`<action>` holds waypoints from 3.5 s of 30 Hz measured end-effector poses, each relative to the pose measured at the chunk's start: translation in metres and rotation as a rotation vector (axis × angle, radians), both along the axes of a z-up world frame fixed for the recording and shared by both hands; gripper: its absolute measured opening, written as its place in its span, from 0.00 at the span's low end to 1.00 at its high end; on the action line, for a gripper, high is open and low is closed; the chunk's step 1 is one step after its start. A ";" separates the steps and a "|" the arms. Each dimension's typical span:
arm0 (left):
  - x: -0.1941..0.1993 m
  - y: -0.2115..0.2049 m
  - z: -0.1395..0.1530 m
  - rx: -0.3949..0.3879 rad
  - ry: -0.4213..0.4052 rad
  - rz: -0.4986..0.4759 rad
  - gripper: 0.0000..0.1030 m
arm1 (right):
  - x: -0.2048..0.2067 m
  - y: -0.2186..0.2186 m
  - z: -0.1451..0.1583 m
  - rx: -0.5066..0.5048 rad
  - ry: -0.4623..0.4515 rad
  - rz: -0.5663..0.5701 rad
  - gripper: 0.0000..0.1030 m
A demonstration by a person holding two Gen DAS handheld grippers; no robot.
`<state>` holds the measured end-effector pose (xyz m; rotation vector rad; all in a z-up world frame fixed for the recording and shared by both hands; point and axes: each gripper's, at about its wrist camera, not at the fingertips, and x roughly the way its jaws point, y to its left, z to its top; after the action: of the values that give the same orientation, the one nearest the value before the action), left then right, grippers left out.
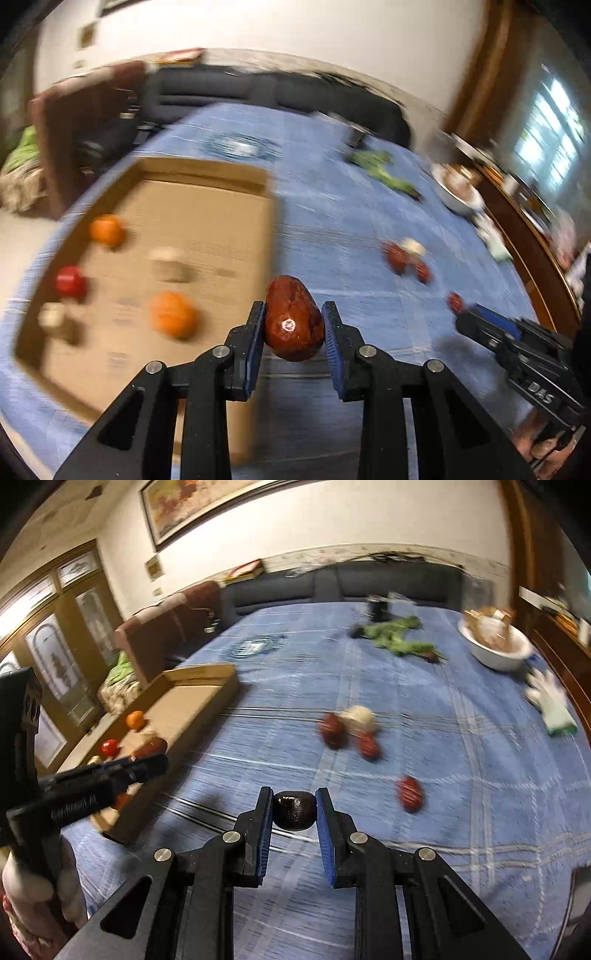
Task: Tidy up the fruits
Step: 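Carry both dates into the cardboard tray and open both tools, then move both tools back toward the remaining red dates on the tablecloth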
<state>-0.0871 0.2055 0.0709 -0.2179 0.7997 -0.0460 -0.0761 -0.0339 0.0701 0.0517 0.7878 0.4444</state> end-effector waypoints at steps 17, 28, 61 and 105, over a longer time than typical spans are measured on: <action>0.003 0.120 -0.030 0.055 0.085 0.255 0.29 | 0.042 0.187 -0.009 -0.065 0.038 0.314 0.24; 0.012 0.110 -0.034 0.079 0.085 0.226 0.34 | 0.071 0.213 -0.037 -0.130 0.090 0.303 0.25; -0.030 0.051 0.029 0.010 -0.062 0.189 0.81 | 0.052 0.071 -0.007 -0.009 0.090 0.108 0.28; -0.057 0.156 0.014 -0.147 -0.116 0.387 0.81 | 0.081 0.184 -0.017 -0.023 0.142 0.243 0.31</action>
<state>-0.1440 0.3618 0.0849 -0.5014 0.6284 0.2462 0.0053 0.1504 0.0527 -0.0351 0.9430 0.6673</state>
